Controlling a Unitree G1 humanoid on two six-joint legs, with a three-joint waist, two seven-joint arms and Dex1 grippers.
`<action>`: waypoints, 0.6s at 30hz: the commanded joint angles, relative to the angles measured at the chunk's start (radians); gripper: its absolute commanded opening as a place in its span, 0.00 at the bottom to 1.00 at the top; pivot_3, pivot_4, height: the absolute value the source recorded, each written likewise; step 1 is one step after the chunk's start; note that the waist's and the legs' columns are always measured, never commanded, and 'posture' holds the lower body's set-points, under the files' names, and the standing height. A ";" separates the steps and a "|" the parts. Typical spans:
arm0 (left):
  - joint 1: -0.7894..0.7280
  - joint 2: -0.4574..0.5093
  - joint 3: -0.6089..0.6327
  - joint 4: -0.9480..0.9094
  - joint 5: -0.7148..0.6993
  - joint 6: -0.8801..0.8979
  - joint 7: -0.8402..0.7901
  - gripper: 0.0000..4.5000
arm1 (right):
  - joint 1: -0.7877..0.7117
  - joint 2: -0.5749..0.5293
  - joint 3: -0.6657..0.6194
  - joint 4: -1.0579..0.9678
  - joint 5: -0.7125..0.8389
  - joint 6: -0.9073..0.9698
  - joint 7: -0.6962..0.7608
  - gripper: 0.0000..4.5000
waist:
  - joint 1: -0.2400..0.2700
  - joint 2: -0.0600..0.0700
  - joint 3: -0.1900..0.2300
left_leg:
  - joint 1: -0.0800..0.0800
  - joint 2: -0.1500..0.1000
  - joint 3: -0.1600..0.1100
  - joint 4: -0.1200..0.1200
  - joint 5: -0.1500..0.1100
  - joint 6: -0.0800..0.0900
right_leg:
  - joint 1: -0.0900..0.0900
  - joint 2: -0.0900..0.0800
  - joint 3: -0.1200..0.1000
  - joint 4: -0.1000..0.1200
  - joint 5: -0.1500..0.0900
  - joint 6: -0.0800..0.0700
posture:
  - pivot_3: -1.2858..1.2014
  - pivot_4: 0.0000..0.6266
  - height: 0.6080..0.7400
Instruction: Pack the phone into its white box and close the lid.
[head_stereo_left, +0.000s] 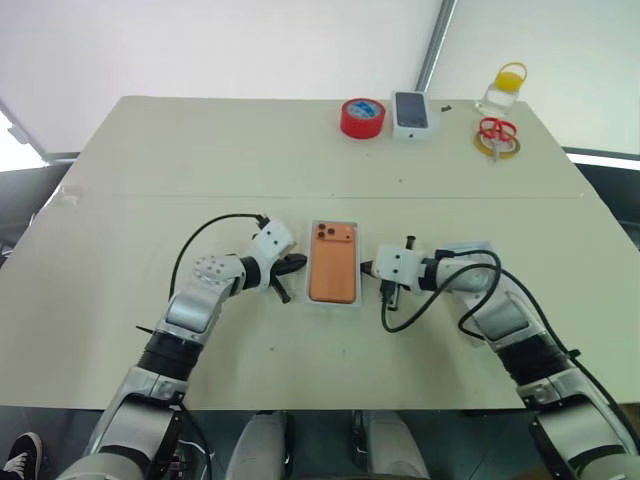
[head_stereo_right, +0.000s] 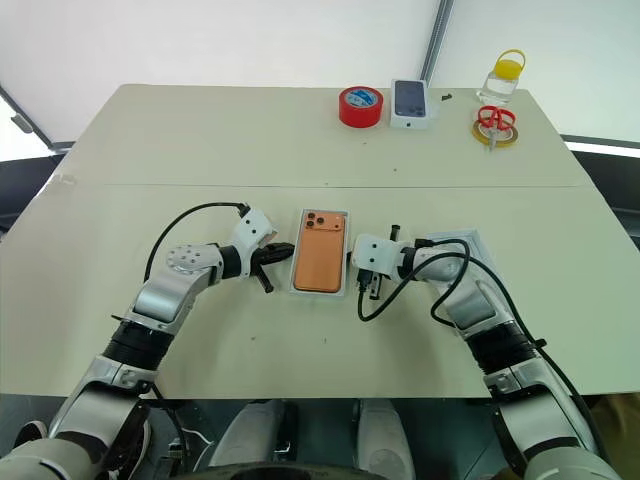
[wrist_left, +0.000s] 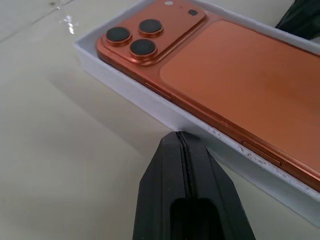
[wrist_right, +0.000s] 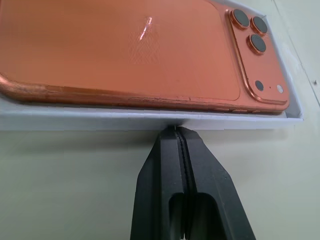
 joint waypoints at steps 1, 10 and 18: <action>-0.021 -0.089 -0.100 0.014 -0.023 -0.014 -0.065 0.01 | 0.038 -0.036 -0.045 -0.096 0.050 0.027 0.030 0.00 | 0.010 0.000 0.000 | 0.000 -0.001 0.000 0.000 0.000 0.000 | 0.000 0.000 0.000 0.000 0.000 -0.001 | 0.52 0.24 1.00; -0.039 -0.198 -0.173 0.031 0.013 -0.071 -0.103 0.01 | 0.283 -0.193 -0.178 -0.349 0.148 0.154 0.105 0.00 | 0.021 0.001 0.000 | -0.006 0.000 0.000 0.009 -0.005 0.009 | 0.001 0.000 -0.001 -0.004 -0.001 -0.001 | 0.52 0.24 1.00; -0.014 -0.204 -0.174 -0.019 -0.003 -0.052 -0.130 0.01 | 0.357 -0.252 -0.254 -0.357 0.145 0.138 0.090 0.00 | 0.023 0.001 0.000 | -0.011 0.000 0.000 0.016 -0.006 0.010 | 0.000 -0.001 -0.001 -0.006 -0.001 -0.001 | 0.52 0.24 1.00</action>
